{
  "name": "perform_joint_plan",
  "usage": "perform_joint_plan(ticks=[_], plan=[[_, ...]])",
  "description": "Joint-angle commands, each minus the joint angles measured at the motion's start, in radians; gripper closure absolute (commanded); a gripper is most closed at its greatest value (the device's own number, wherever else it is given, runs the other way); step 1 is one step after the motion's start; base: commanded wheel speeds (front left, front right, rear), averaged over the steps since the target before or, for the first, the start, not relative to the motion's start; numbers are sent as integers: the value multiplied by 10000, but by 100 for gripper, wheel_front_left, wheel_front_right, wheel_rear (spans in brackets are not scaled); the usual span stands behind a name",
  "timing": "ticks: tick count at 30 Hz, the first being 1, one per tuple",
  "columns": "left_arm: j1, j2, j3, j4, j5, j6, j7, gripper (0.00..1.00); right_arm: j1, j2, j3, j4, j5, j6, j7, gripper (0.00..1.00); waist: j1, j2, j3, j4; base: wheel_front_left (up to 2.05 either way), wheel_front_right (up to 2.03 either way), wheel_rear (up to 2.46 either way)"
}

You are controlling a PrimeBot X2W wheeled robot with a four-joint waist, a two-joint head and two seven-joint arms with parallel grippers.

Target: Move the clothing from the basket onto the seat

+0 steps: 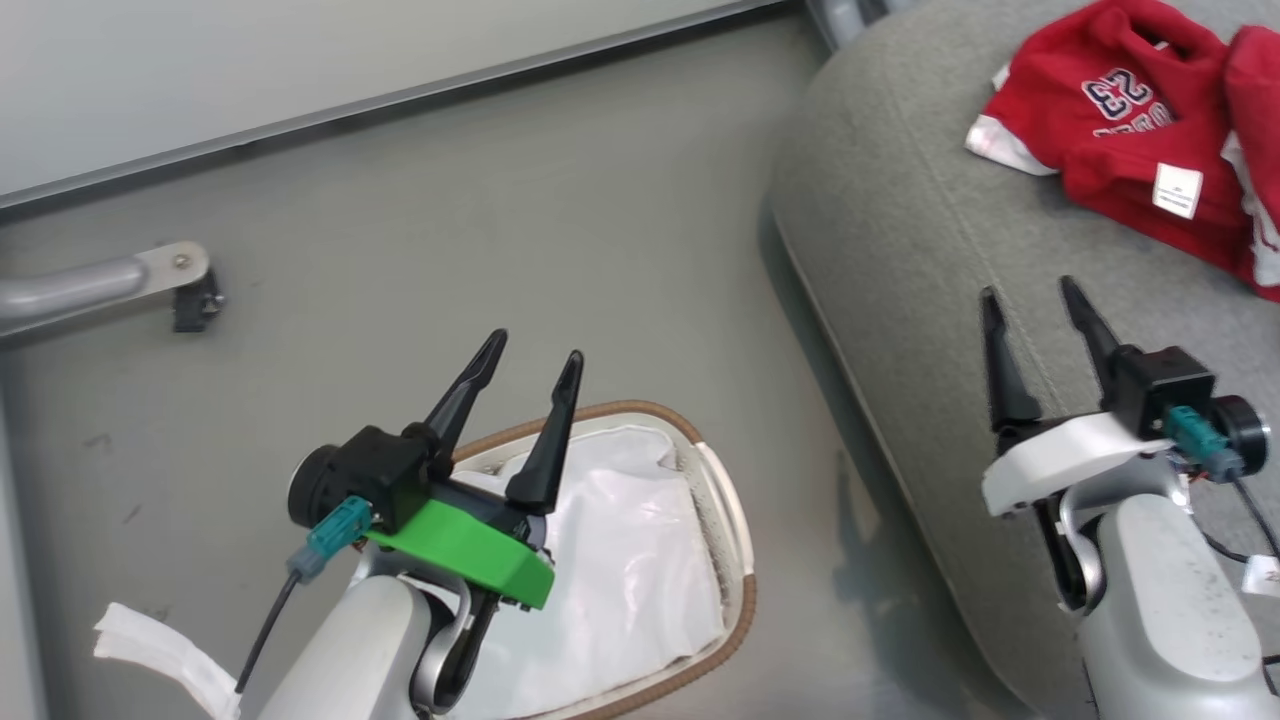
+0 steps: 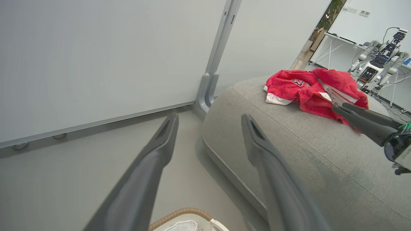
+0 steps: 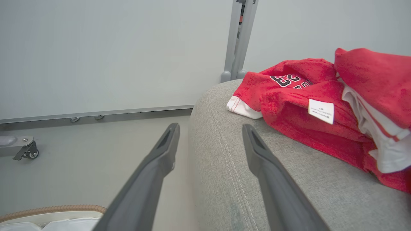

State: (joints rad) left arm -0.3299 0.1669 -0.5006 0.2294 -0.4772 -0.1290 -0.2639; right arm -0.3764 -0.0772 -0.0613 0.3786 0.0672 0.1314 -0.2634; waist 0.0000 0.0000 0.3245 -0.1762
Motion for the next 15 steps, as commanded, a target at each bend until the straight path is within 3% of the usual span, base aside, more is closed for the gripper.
perform_joint_plan(ticks=[1,9,15], plan=[[239,-42,225,156,241,-23,-8,0,37,-9,196,42,-92,-14,-20,0,0,0,-502,876,0,0,0],[880,-475,1673,892,646,-25,-6,0,402,91,963,73,48,-14,-20,0,0,0,-1080,1908,0,0,0],[1570,-562,2555,1202,1108,-25,-8,0,1072,67,1186,182,141,-14,-18,0,0,0,-1615,2276,0,0,0]])
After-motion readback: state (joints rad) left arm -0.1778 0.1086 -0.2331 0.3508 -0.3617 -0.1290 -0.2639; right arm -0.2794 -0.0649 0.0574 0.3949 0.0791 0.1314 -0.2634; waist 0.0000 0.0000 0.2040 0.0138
